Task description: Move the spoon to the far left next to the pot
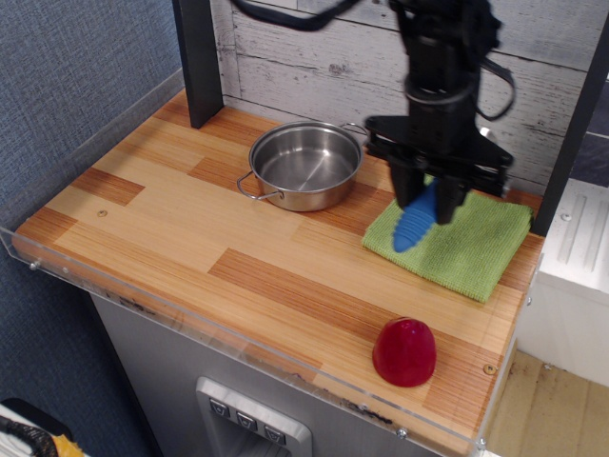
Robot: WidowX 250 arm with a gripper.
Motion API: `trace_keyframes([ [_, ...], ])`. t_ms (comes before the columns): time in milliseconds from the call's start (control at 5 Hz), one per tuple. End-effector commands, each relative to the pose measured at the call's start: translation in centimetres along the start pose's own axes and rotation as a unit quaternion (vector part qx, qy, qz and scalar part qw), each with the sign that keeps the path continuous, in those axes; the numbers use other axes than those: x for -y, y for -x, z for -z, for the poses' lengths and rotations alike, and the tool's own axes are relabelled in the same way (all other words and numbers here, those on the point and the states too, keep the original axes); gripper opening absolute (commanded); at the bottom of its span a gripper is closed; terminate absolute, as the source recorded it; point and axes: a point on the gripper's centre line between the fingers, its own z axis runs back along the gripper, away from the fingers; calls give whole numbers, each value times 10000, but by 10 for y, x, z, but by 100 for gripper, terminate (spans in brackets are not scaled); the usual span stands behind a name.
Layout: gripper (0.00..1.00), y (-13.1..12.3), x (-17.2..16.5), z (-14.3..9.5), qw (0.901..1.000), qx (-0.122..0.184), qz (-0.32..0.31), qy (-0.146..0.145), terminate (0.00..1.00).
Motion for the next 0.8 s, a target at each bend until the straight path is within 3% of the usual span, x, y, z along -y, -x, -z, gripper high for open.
trace_keyframes([
  [0, 0, 39, -63, -36, 9990, -256, 363, 32, 0],
  [600, 0, 85, -139, -56, 9978, -525, 404, 34, 0],
])
